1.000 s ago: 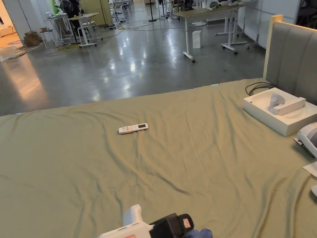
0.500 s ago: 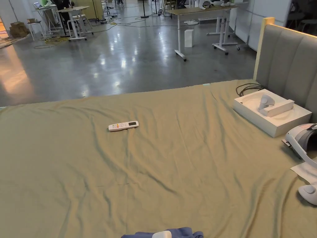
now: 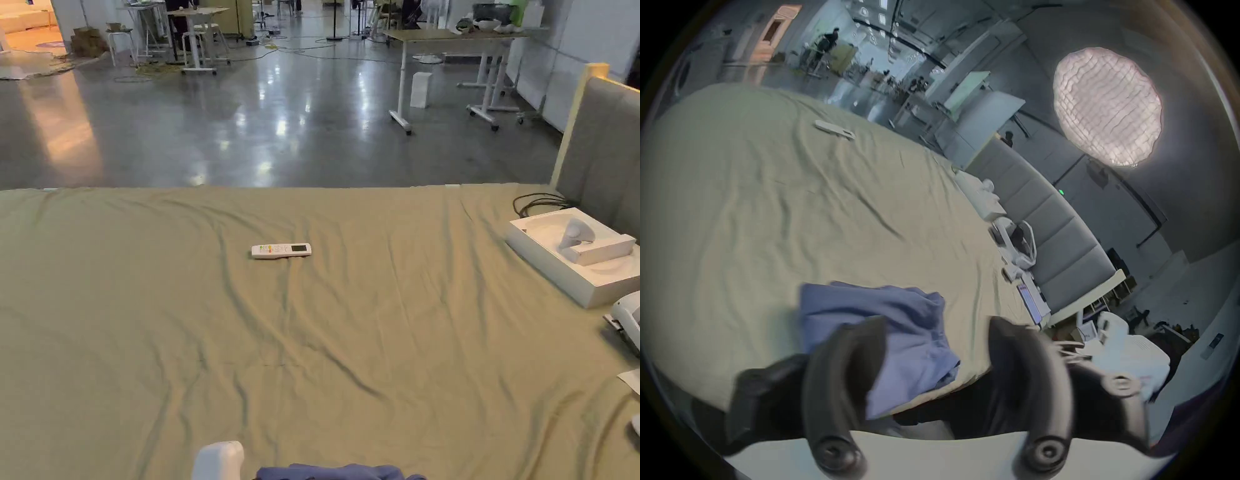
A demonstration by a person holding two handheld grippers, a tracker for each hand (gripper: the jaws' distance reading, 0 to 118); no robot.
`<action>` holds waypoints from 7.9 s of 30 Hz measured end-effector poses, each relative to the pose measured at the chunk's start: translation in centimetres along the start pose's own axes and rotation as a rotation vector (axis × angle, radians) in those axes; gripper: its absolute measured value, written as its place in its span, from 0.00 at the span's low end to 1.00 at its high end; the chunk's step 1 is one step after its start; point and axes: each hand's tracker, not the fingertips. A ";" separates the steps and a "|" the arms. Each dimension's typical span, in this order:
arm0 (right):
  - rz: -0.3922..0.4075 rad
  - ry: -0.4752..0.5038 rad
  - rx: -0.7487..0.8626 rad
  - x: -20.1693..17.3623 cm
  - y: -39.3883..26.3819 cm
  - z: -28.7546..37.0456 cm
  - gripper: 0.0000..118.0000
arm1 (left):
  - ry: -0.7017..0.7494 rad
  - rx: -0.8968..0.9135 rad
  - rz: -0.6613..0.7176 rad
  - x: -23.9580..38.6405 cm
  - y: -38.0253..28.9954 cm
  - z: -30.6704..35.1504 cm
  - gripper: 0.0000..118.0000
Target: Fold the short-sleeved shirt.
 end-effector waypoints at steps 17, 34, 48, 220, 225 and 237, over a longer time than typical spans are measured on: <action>-0.052 -0.044 -0.432 2.5 3.2 -15.3 0.00 | -0.025 -0.105 0.236 -11.7 -2.2 -3.1 0.74; -0.067 -0.053 -0.392 2.0 2.4 -14.5 0.00 | 0.066 -0.232 0.188 -10.6 -2.3 -10.0 0.28; -0.198 0.179 -0.036 -1.5 6.6 -4.6 0.00 | 0.361 -0.080 0.143 -25.1 11.0 13.3 0.28; -0.239 -0.424 0.568 -6.2 11.1 14.5 0.95 | 0.430 0.703 -0.434 13.4 2.6 18.1 0.73; -0.216 -0.424 0.552 -5.9 11.1 14.3 0.95 | 0.432 0.700 -0.448 13.7 2.6 17.8 0.73; -0.023 -0.185 0.660 -5.3 9.3 15.8 0.97 | 0.424 0.691 -0.461 13.9 2.5 17.1 0.73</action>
